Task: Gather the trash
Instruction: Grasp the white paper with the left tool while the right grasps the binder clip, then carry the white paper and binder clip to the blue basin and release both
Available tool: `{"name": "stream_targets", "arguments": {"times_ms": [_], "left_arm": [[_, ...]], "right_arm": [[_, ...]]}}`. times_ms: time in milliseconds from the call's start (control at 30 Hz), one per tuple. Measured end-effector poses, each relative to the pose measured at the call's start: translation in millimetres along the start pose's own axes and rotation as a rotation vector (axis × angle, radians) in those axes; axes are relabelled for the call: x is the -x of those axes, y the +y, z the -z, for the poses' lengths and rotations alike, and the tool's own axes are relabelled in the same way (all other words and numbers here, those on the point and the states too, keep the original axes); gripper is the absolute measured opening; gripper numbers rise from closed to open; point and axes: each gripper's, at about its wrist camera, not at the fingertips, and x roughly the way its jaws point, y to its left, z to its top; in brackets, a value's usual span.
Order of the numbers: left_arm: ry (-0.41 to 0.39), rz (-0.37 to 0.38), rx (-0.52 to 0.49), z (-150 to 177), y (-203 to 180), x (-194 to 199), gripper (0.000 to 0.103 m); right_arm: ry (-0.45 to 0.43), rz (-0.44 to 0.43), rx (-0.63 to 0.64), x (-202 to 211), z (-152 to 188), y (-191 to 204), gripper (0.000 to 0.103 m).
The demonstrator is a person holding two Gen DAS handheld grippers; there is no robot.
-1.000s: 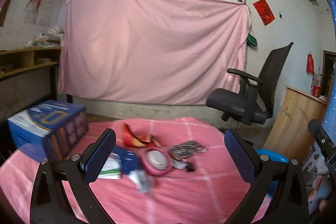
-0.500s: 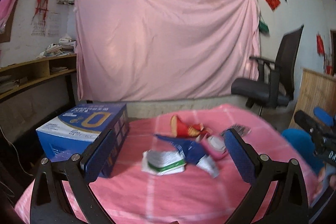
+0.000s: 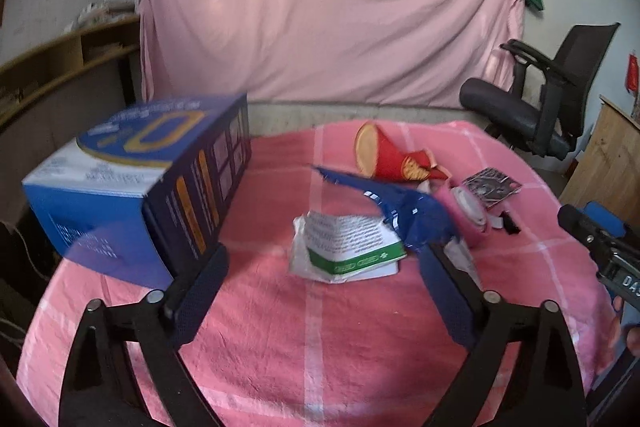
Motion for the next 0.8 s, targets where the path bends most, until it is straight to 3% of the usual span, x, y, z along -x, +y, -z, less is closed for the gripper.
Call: {"name": "stream_targets", "arguments": {"times_ms": [67, 133, 367, 500, 600, 800], "left_arm": [[0.019, 0.0, 0.035, -0.5, 7.4, -5.9, 0.086], [0.042, 0.009, 0.069, -0.4, 15.1, -11.0, 0.074], [0.099, 0.016, 0.162, -6.1, 29.1, -21.6, 0.046], [0.103, 0.039, 0.19, -8.9, 33.0, -22.1, 0.021], [0.096, 0.053, 0.191, -9.7, 33.1, -19.3, 0.015], [0.054, 0.038, 0.159, -9.3, 23.4, -4.1, 0.008]], "right_arm": [[0.057, -0.005, 0.002, -13.0, -0.8, 2.6, 0.095], [0.092, -0.019, 0.005, -20.9, -1.2, 5.5, 0.086], [0.19, -0.081, 0.015, -43.8, -0.5, 10.3, 0.077], [0.221, -0.109, -0.002, -54.3, -2.5, 6.7, 0.058], [0.223, -0.13, -0.018, -53.2, -1.5, 2.1, 0.043], [0.19, -0.179, -0.043, -41.1, 1.3, -2.1, 0.042]]}}
